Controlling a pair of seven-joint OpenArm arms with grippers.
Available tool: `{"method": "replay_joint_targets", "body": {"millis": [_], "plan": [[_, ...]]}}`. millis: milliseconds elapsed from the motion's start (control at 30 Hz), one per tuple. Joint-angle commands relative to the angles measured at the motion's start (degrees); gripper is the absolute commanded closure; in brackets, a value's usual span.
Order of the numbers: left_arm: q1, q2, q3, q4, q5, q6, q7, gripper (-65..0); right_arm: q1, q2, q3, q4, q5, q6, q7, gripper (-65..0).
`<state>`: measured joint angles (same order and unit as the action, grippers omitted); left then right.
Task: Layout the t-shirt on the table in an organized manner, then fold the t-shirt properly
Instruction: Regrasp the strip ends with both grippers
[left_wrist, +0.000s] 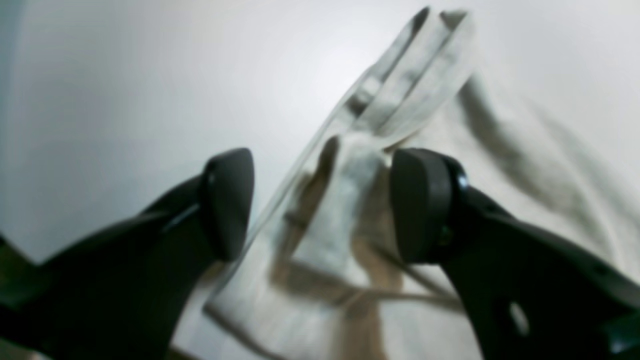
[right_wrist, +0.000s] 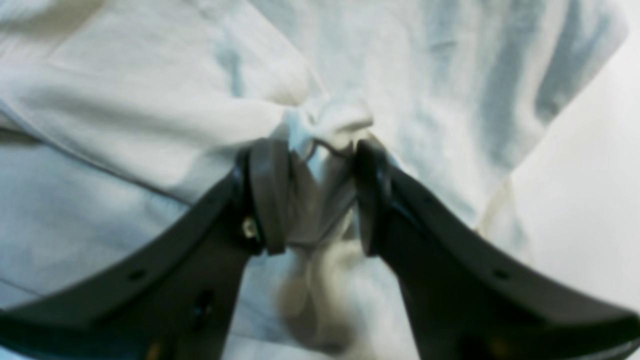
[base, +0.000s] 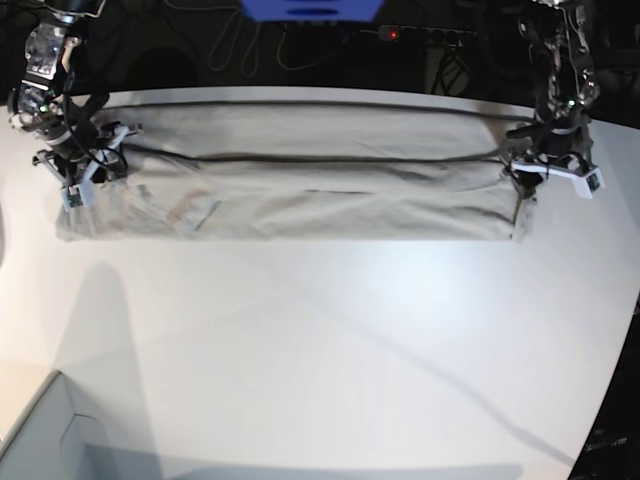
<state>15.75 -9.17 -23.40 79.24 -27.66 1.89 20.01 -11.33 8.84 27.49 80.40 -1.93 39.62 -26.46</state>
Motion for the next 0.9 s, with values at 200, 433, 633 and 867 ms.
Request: {"method": "replay_joint_targets", "body": {"millis": [200, 433, 633, 867], "plan": [[-0.4, 0.2, 1.6, -0.1, -0.1, -0.2, -1.3, -42.8, 0.3, 0.6, 0.3, 0.9, 0.5, 0.4, 0.9, -22.7], [-0.6, 0.6, 2.9, -4.7, -0.1, -0.2, -1.9, -40.2, 0.4, 0.6, 0.3, 0.9, 0.5, 0.4, 1.0, -22.7], [-1.6, 0.6, 2.7, -6.5, -0.2, -0.3, -1.9, -21.0, 0.4, 0.5, 0.3, 0.9, 0.5, 0.4, 1.0, -22.7], [-2.1, 0.6, 2.4, -6.6, -0.2, -12.2, -1.9, -14.0, 0.4, 0.5, -1.0, 0.9, 0.5, 0.4, 0.8, -22.7]]}}
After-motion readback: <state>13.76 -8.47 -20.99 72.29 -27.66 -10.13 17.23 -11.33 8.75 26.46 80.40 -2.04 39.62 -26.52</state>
